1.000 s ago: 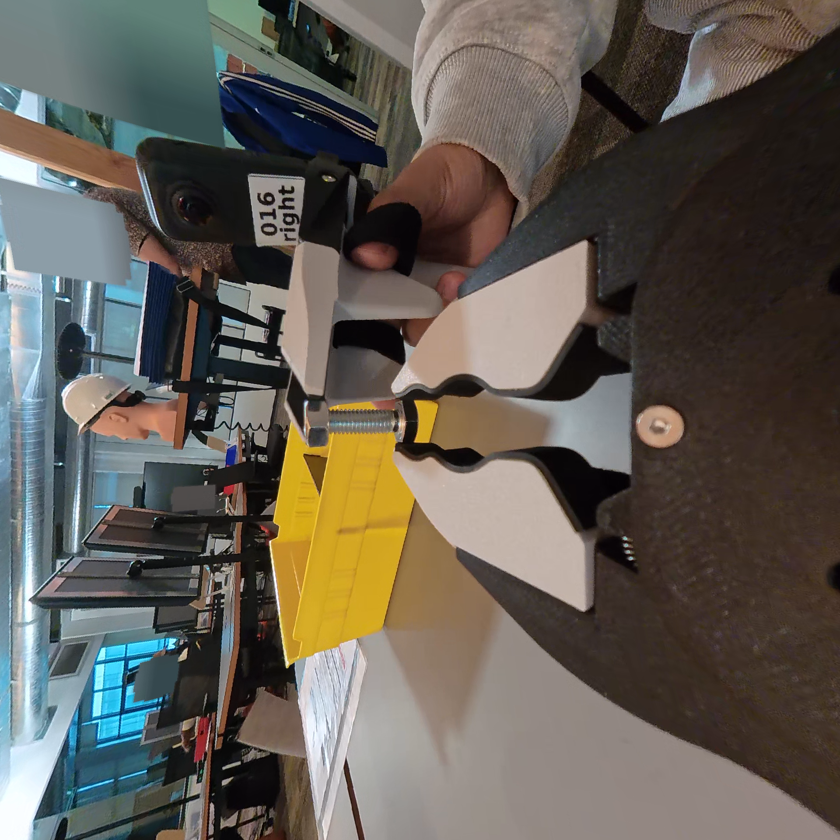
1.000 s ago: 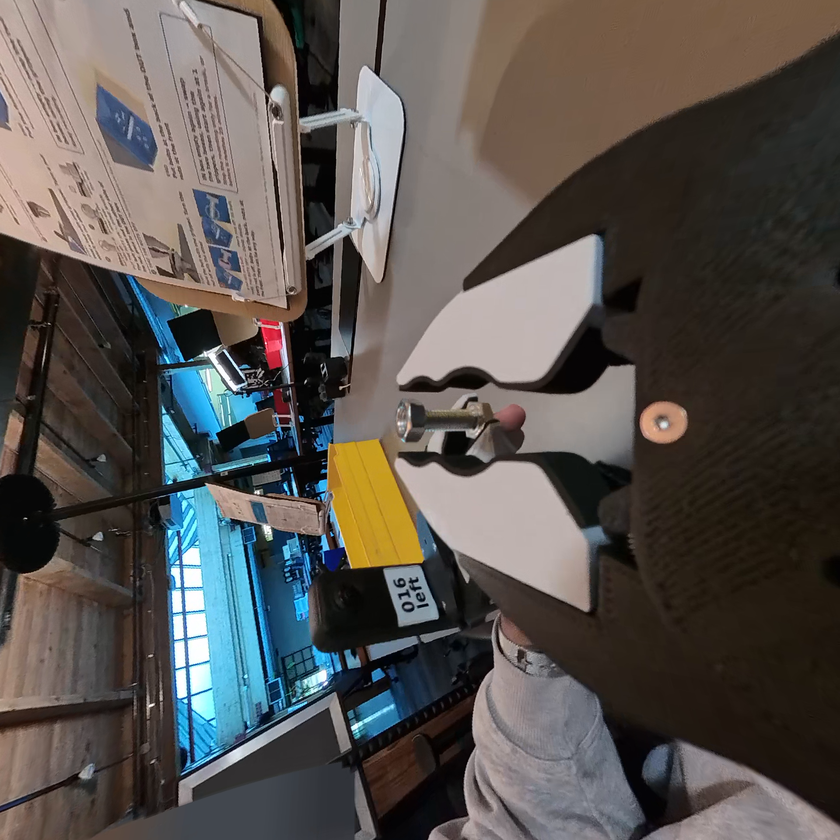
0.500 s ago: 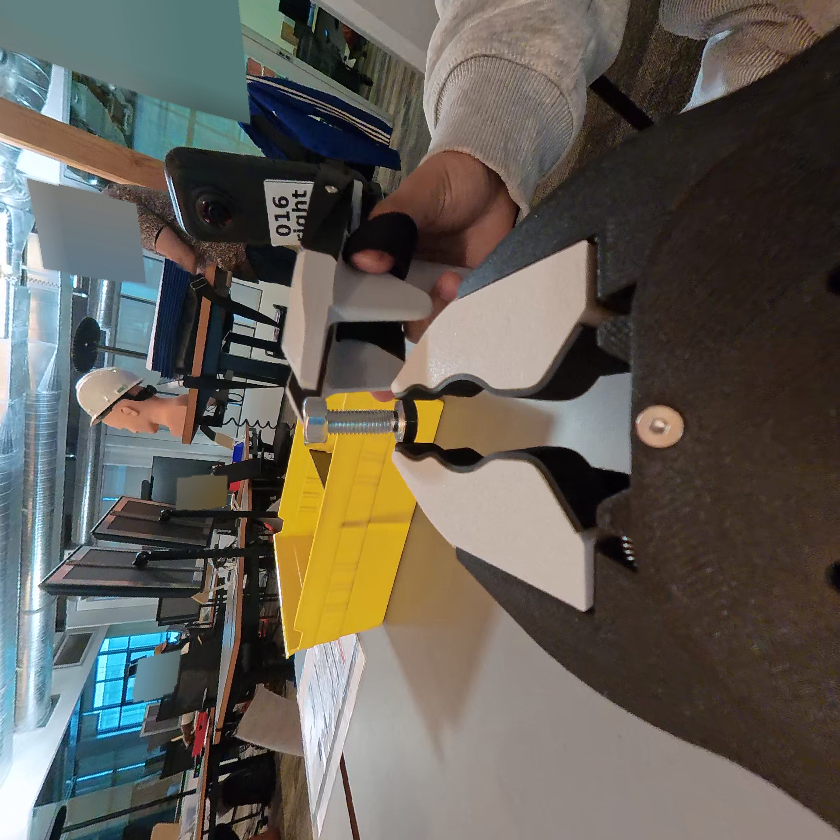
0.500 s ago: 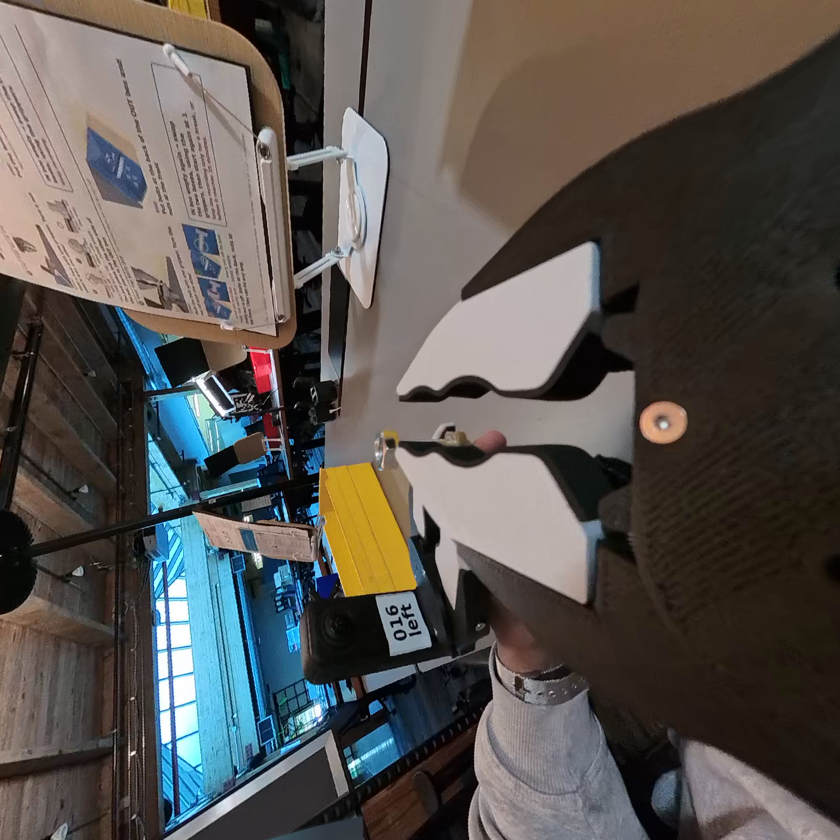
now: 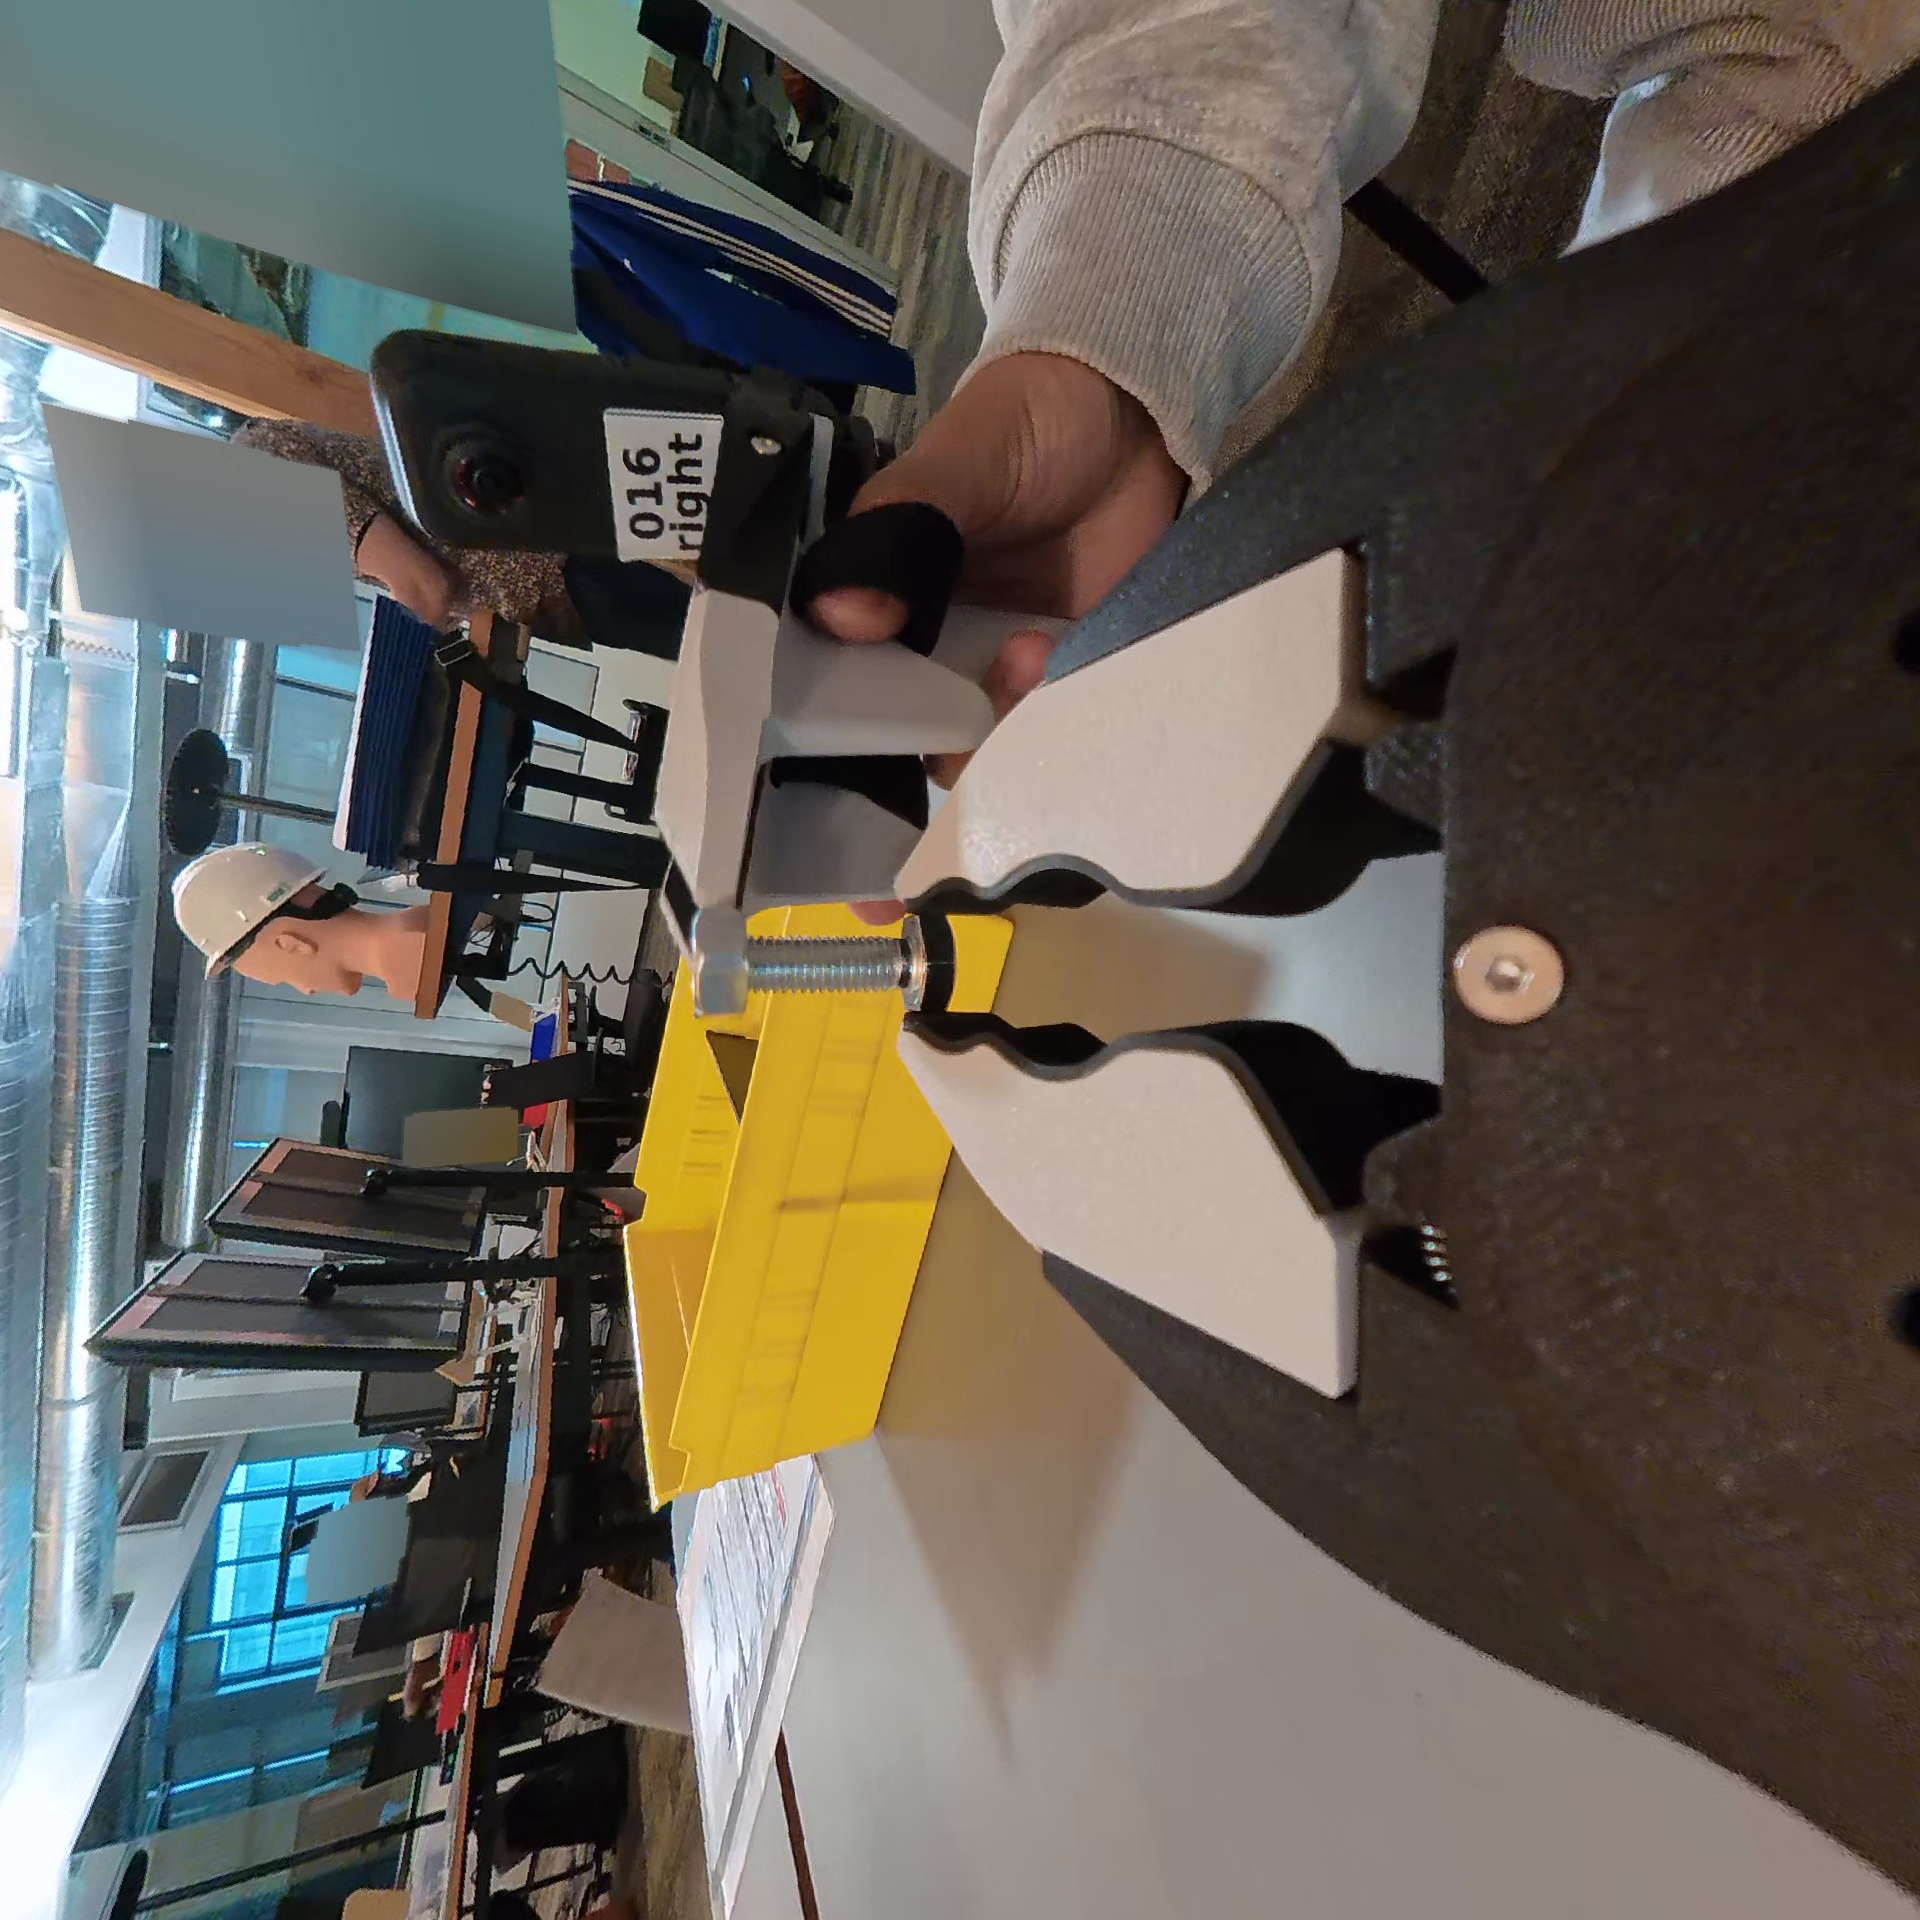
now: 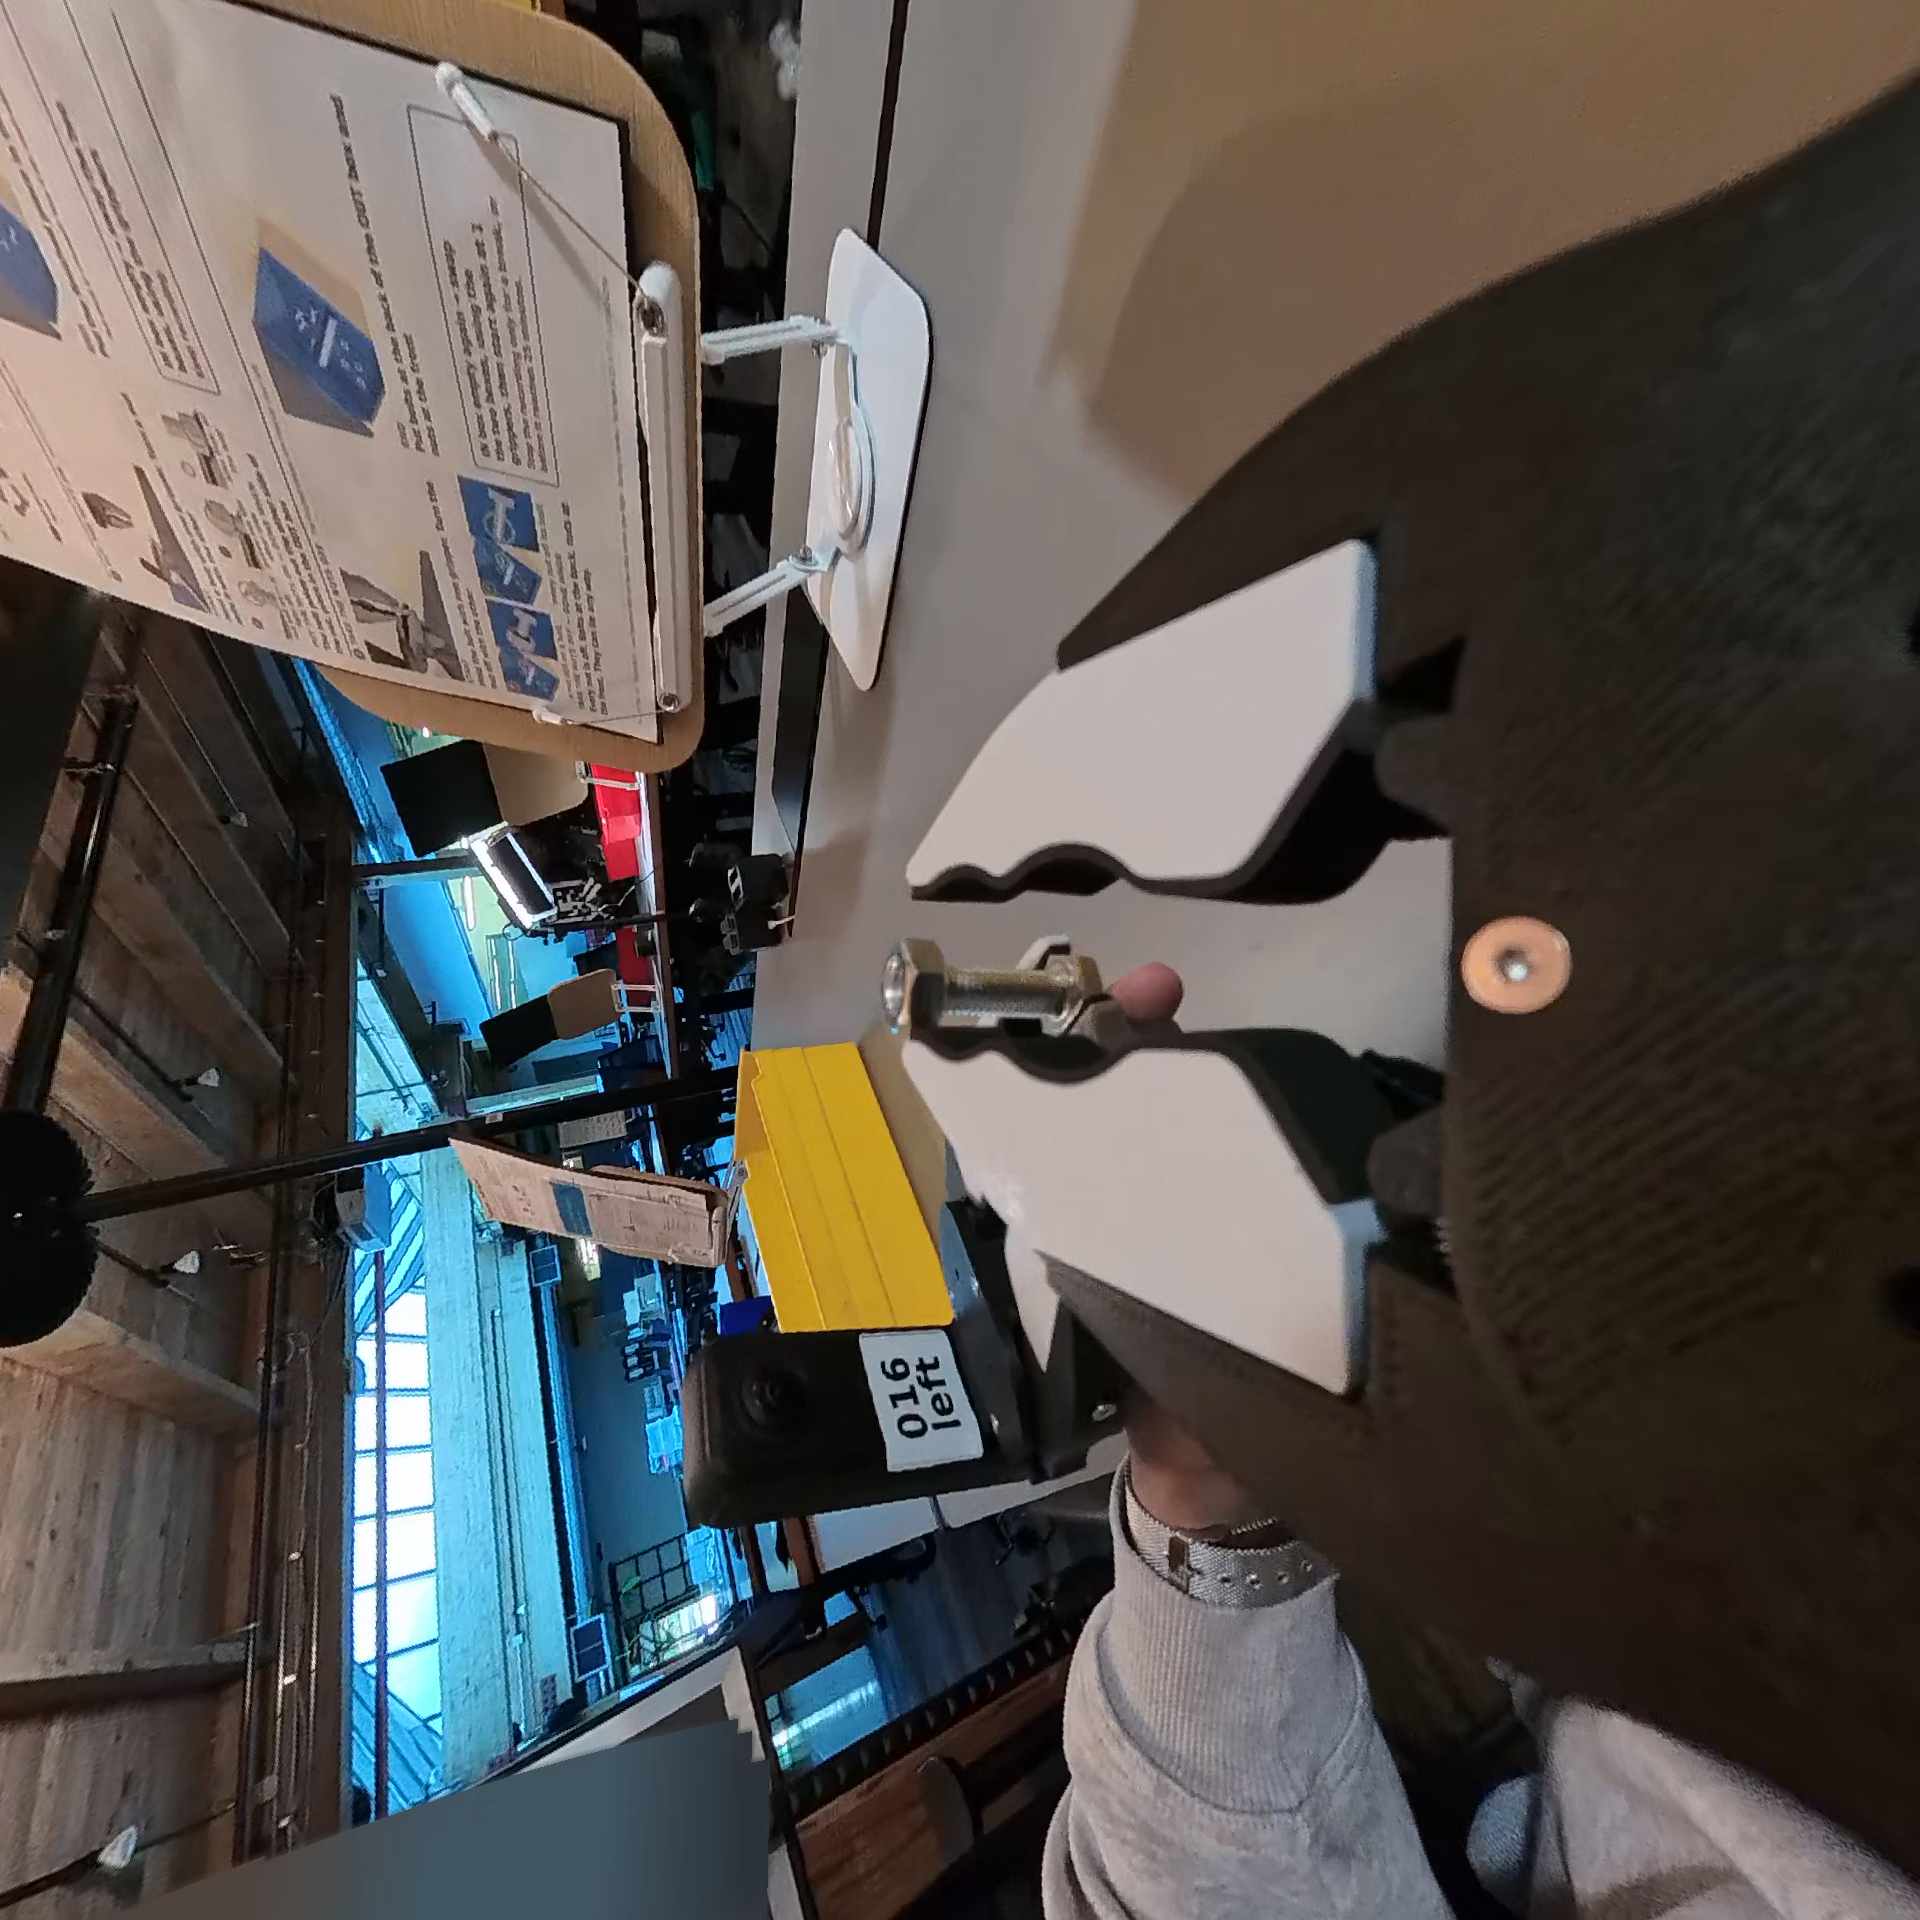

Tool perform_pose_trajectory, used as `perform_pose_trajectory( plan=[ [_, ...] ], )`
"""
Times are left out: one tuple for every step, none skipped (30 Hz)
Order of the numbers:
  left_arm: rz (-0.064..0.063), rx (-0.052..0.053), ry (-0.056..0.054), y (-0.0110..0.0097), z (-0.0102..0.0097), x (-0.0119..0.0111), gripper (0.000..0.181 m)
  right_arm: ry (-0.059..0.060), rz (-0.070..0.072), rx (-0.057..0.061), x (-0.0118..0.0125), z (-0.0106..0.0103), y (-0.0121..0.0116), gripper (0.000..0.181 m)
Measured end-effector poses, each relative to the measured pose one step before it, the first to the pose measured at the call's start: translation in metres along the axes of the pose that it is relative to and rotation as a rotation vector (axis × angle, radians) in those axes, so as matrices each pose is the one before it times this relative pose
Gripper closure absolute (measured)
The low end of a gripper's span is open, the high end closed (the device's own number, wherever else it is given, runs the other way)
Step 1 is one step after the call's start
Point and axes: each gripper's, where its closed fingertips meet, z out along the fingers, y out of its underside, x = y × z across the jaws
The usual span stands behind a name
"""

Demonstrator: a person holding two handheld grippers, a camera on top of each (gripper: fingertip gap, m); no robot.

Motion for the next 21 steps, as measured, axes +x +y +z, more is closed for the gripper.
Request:
perform_pose_trajectory(
  plan=[
    [-0.0031, 0.0011, 0.0001, -0.00033, -0.00009, -0.00021, 0.163, 0.0046, 0.014, 0.003, 0.0018, -0.00076, -0.00031, 0.16],
    [0.0008, -0.0001, -0.0001, -0.00007, -0.00003, 0.00004, 0.163, 0.0112, 0.0147, 0.0034, 0.00295, -0.0011, -0.00042, 0.164],
    [0.002, -0.0007, 0.0001, 0.00014, 0.00008, 0.00012, 0.163, 0.0147, 0.0112, 0.004, 0.00349, -0.0013, -0.00064, 0.166],
    [0.0, -0.0008, 0.0011, 0.00026, 0.00019, 0.00031, 0.163, 0.0114, 0.0082, 0.005, 0.00295, -0.00125, -0.00073, 0.168],
    [-0.0009, -0.0012, 0.0011, 0.00029, 0.00019, 0.00027, 0.163, 0.0028, 0.0081, 0.0066, 0.00151, -0.00106, -0.0012, 0.168],
    [0.0005, -0.0001, -0.0002, 0.00014, 0.00005, 0.00005, 0.163, -0.0052, 0.01, 0.0091, 0.00005, -0.00072, -0.00156, 0.168],
    [0.0006, -0.0006, 0.0002, 0.00009, 0.00005, 0.00002, 0.163, -0.0103, 0.0103, 0.01, -0.00107, -0.00037, -0.00165, 0.166],
    [0.0002, -0.0001, -0.0002, 0.00001, -0.00001, -0.00004, 0.163, -0.0123, 0.0069, 0.0095, -0.00193, -0.00011, -0.00143, 0.164],
    [0.0002, 0.0011, -0.0011, -0.00017, -0.00011, -0.0002, 0.163, -0.0086, 0.0006, 0.0052, -0.00184, 0.00035, -0.00071, 0.161],
    [-0.0002, 0.0002, -0.0006, -0.00004, -0.00008, -0.00009, 0.163, -0.003, -0.0057, -0.0015, -0.00124, 0.00055, 0.00035, 0.16],
    [0.0003, -0.0002, -0.0008, 0.00003, -0.00002, -0.00013, 0.163, 0.0007, -0.0091, -0.0062, -0.00086, 0.00075, 0.00095, 0.16],
    [0.001, 0.0004, -0.0011, -0.00004, 0.0, -0.00011, 0.163, 0.0009, -0.0097, -0.0082, -0.00089, 0.00073, 0.00133, 0.16],
    [0.0009, -0.0001, -0.0007, 0.00004, 0.00004, 0.00006, 0.163, -0.0017, -0.0096, -0.006, -0.00144, 0.00079, 0.00085, 0.161],
    [0.0006, -0.0006, -0.001, 0.0001, 0.00005, -0.00014, 0.163, -0.0018, -0.0087, -0.0035, -0.00159, 0.00061, 0.00055, 0.161],
    [0.0004, -0.0001, -0.0017, 0.0001, -0.00011, -0.00029, 0.163, 0.0007, -0.008, -0.0033, -0.00132, 0.00063, 0.0005, 0.161],
    [0.0002, 0.0004, -0.0017, -0.00017, -0.00003, -0.00035, 0.163, 0.0031, -0.009, -0.0031, -0.00104, 0.00045, 0.00034, 0.162],
    [-0.0003, 0.0, -0.0009, -0.00002, -0.00007, -0.00021, 0.163, 0.0046, -0.0106, -0.0037, -0.00104, 0.0003, 0.00033, 0.164],
    [0.0003, 0.0011, -0.0021, -0.00029, -0.00017, -0.00046, 0.163, 0.0061, -0.0126, -0.0049, -0.00079, 0.00015, 0.00035, 0.168],
    [0.0003, 0.0009, -0.0019, -0.00025, -0.00011, -0.00031, 0.163, 0.0054, -0.0139, -0.0056, -0.00064, 0.00022, 0.0004, 0.17],
    [-0.0003, -0.0001, -0.0007, -0.00001, -0.00008, -0.00019, 0.163, 0.0032, -0.0124, -0.005, -0.0007, 0.00033, 0.00057, 0.171],
    [0.0003, -0.0007, 0.0, 0.0001, 0.00005, 0.00001, 0.163, 0.0022, -0.0099, -0.0029, -0.00077, 0.00051, 0.00044, 0.171]
  ],
)
